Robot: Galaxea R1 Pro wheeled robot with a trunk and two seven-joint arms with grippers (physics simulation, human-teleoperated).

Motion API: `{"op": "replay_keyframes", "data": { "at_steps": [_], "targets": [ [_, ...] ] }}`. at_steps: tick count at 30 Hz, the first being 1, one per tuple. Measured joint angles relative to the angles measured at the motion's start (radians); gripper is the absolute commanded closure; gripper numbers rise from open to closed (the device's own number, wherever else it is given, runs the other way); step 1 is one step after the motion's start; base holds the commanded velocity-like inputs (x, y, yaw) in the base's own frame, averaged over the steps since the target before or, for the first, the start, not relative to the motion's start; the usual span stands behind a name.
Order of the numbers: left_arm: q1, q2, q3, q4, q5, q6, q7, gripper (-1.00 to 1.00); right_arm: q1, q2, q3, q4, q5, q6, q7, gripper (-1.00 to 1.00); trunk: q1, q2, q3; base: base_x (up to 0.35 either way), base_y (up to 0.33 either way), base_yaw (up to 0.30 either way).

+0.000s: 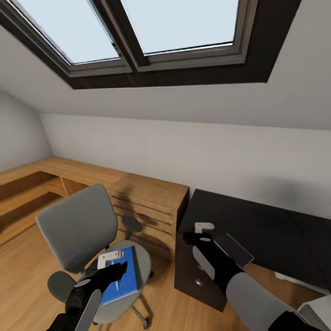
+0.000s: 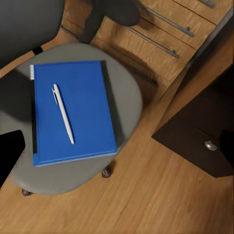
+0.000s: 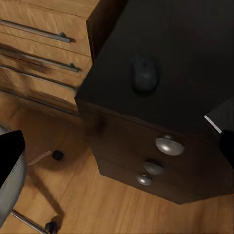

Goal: In the bedroom, organize the workspace by keeping the computer under the desk, ensuring the monitor is on the desk, placing the keyboard on the desk next to the monitor, placing the mouse on the desk next to the keyboard, moving the folder from the swivel chair onto the desk next to the mouse, stacking the notebook on top of the folder with the pen on top of the notebook, and positioning the swivel chair next to the desk.

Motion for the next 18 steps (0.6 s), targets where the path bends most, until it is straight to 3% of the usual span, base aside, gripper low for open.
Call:
{"op": "replay_keyframes", "data": {
  "at_steps": [6, 9, 18],
  "targets": [
    [0.000, 0.000, -0.001, 0.000, -0.001, -0.001, 0.013, -1.00, 0.001, -0.003, 0.001, 0.003, 0.002, -0.009, 0.003, -1.00, 0.000, 0.000, 0.000, 0.328, 0.000, 0.016],
    [0.000, -0.001, -0.008, 0.000, -0.001, -0.001, 0.015, -1.00, 0.001, -0.006, 0.004, 0.040, 0.008, -0.068, 0.004, -1.00, 0.000, 0.000, 0.000, 0.328, 0.000, 0.003],
    [0.000, -0.001, -0.031, -0.001, -0.001, -0.001, 0.015, -1.00, 0.001, -0.007, 0.002, 0.099, 0.011, -0.111, 0.005, -1.00, 0.000, 0.000, 0.000, 0.328, 0.000, 0.001]
  ]
}}
